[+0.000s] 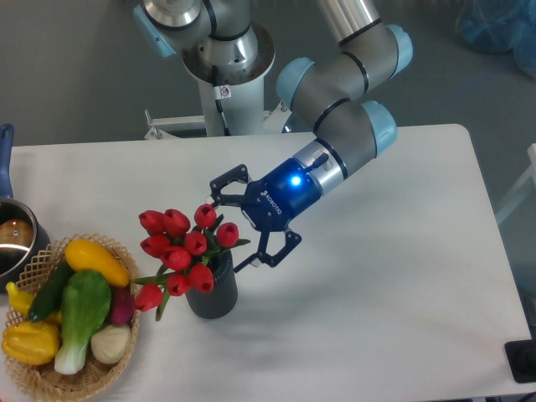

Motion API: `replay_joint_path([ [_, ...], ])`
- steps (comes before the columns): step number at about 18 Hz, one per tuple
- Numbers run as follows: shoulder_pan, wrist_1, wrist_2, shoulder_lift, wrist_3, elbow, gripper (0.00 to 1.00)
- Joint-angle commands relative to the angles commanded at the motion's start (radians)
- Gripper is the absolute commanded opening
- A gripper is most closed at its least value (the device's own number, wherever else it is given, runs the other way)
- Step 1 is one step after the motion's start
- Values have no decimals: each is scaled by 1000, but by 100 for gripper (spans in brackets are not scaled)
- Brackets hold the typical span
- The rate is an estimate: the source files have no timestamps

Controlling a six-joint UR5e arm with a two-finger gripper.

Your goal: Insert the flowers into the vase

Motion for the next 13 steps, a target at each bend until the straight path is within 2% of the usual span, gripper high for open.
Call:
replay_joint_path([
  [4, 0, 0, 62, -2, 60, -8, 100],
  [13, 18, -2, 148, 8, 63, -5, 100],
])
